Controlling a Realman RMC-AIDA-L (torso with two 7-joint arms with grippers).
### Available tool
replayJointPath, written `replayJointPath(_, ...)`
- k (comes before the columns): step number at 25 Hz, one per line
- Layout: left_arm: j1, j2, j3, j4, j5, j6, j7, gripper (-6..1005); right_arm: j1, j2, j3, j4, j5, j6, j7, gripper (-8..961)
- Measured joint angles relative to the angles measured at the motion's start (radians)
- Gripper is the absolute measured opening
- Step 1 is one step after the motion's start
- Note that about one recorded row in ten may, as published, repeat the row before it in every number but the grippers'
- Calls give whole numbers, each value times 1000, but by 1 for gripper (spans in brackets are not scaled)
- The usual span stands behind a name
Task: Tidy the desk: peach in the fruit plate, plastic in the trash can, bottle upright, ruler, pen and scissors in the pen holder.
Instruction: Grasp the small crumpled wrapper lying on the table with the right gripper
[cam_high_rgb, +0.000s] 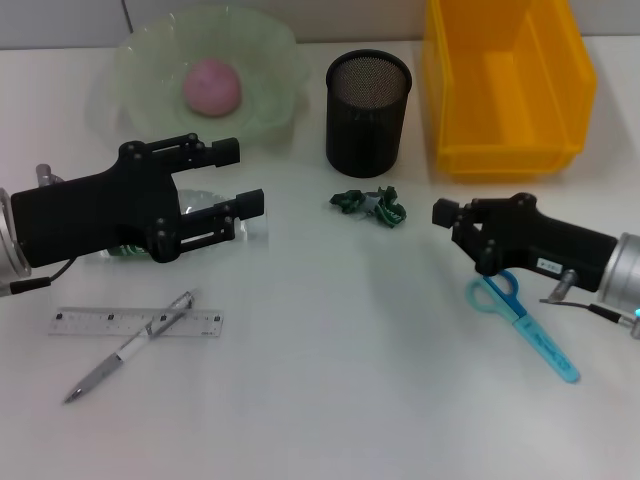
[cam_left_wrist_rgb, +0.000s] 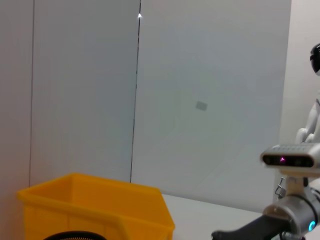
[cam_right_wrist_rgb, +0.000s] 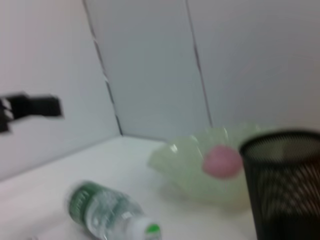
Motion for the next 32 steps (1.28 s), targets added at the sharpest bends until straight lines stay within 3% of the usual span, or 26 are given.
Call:
replayJointPath(5, 26, 0, 2, -2, -3, 5, 0, 636, -28, -1, 23, -79, 2, -101, 36, 93)
replayJointPath(10, 58, 0, 5, -3, -4, 17, 7, 637, -23, -5, 14, -224, -49, -151, 270, 126)
replayJointPath(14, 86, 0, 0, -11, -15, 53, 65, 638, -8, -4, 13, -405, -168, -204, 521, 292)
replayJointPath(21, 127, 2, -3, -43, -59, 133, 190, 634, 82, -5, -38, -722, -452, -257, 966, 566)
replayJointPath(26, 137, 1, -3, -44, -62, 167, 197, 632, 151, -6, -104, -919, -628, -299, 1206, 709)
replayJointPath(32, 148, 3, 4, -44, -57, 217, 197, 637, 323, -17, -127, -975, -856, -439, 1389, 709)
